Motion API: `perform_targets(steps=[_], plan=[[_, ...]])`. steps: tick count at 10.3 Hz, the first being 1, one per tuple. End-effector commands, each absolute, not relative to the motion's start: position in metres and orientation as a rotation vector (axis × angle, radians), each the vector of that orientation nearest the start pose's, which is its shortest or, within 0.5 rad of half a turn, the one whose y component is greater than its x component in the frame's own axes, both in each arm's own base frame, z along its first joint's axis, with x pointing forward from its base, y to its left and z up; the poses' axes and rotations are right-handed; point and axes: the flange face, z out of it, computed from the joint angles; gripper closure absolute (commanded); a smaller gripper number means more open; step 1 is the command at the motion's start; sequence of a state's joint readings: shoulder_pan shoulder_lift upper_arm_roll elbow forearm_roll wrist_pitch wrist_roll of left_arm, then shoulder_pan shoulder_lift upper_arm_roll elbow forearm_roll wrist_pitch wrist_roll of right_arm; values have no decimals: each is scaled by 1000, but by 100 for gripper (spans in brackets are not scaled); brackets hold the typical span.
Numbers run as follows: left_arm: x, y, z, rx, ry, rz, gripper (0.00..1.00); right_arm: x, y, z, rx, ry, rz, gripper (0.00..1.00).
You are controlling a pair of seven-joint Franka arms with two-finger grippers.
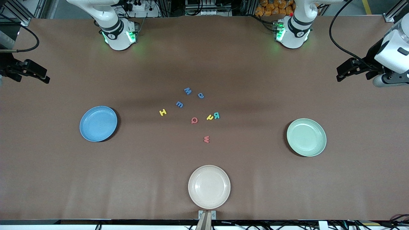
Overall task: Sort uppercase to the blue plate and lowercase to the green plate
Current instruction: 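Move both grippers from rest toward the foam letters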
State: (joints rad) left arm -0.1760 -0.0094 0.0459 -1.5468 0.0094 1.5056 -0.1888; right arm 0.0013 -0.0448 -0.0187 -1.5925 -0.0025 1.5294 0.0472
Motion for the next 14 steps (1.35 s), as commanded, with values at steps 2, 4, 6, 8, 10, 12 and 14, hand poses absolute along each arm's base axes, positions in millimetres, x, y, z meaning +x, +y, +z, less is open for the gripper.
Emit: perform_targets(steps=[2,4,6,8,10,12,14], plan=[[541,-71,642,-3133,-80,40,0,531,51,629,-3129,141,53,0],[542,-72,640,-3133,-82,44,0,528,101,620,-3136,91,70,0],[542,-73,639,-3135,-77,48,0,521,150,597,-3139,162,73,0],[542,-77,637,-3141,-67,56,0,515,177,578,-3141,209,81,0],[549,-103,613,-3132,-2,117,0,513,197,554,-3148,199,96,0],[551,-160,577,-3120,95,137,0,514,207,518,-3145,177,81,0],[547,-214,542,-3115,39,134,0,513,227,480,-3149,114,85,0]])
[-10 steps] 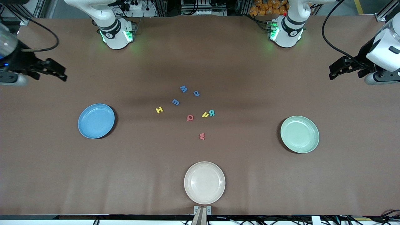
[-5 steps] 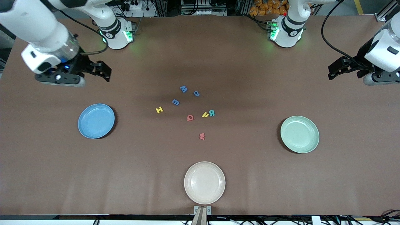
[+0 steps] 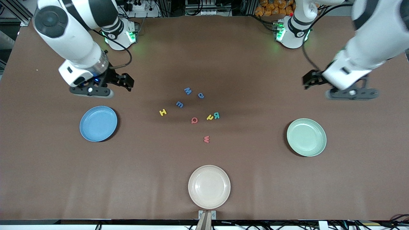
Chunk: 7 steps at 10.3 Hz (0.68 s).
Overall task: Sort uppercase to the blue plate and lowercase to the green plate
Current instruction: 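Move both grippers from rest toward the foam letters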
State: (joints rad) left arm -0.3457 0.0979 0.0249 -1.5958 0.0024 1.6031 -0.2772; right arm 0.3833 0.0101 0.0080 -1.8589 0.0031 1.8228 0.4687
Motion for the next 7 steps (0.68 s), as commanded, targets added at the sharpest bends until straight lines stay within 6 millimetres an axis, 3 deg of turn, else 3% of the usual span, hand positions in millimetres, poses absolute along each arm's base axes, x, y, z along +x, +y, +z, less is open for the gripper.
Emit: perform_targets(steps=[1,4,7], plan=[[546,-246,521,-3106,50,142,0,517,232,464,-3153,68,102,0],[548,-325,443,-3097,96,128,0,519,244,413,-3146,-79,98,0],[545,-370,391,-3113,36,78,0,496,261,350,-3109,-183,0,0]])
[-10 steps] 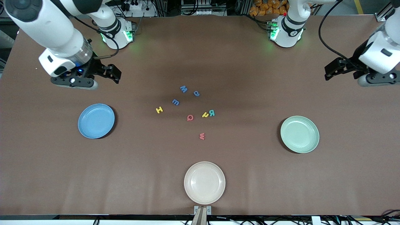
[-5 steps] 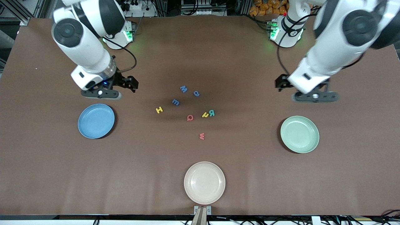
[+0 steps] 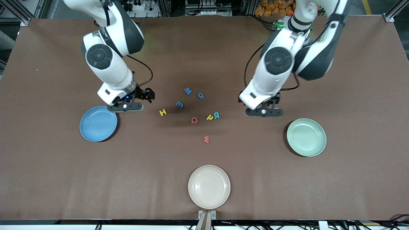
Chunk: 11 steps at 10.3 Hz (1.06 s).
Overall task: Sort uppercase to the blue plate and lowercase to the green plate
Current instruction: 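Lower the right gripper to the yellow H while the left gripper lowers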
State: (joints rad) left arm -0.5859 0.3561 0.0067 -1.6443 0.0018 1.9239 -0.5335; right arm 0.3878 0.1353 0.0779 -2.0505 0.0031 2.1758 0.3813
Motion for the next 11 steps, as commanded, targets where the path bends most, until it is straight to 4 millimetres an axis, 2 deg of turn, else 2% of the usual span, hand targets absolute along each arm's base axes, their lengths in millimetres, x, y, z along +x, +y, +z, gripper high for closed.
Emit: perform_targets(steps=[1,4,5,6,8,11], plan=[[547,-379,373,-3122,51,55,0,491,272,335,-3094,-265,-11,0],[547,-410,320,-3153,149,8,0,484,285,300,-3066,-385,22,0],[545,-417,304,-3161,192,3,0,483,284,288,-3049,-446,39,0],[545,-420,290,-3154,254,-1,0,488,275,271,-3035,-476,64,0],[544,-420,267,-3116,488,38,0,496,256,238,-2994,-514,39,1],[548,-423,248,-3038,875,1,0,500,262,207,-2968,-503,29,1]])
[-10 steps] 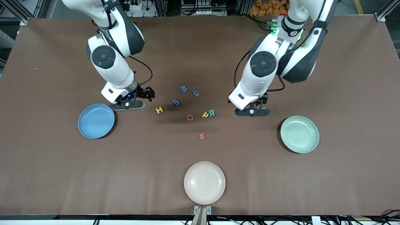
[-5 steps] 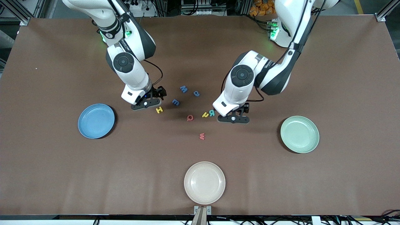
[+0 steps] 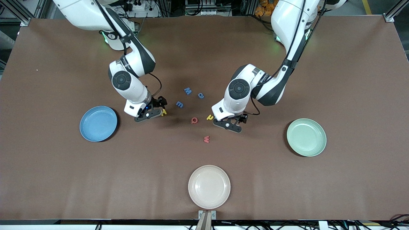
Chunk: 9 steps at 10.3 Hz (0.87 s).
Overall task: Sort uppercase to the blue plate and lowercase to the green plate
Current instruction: 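Lower the right gripper to the yellow H while the left gripper lowers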
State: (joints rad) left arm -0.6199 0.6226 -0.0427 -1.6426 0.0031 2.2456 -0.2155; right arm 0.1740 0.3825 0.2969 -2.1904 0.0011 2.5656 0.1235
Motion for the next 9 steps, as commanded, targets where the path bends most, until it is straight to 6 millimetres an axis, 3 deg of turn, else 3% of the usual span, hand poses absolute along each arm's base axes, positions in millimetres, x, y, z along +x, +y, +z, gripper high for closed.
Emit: perform_targets(steps=[1,3,5,7,9], plan=[[549,-424,247,-2993,1027,-17,0,500,262,205,-2972,-496,45,1],[547,-425,238,-2918,1172,-7,0,499,267,196,-2973,-477,71,8],[534,-449,227,-2912,1230,-72,0,503,272,190,-2971,-474,93,20],[525,-461,218,-2931,1219,-81,0,506,281,188,-3000,-390,177,21],[524,-467,216,-2942,1209,-96,0,504,282,182,-3041,-443,169,21]])
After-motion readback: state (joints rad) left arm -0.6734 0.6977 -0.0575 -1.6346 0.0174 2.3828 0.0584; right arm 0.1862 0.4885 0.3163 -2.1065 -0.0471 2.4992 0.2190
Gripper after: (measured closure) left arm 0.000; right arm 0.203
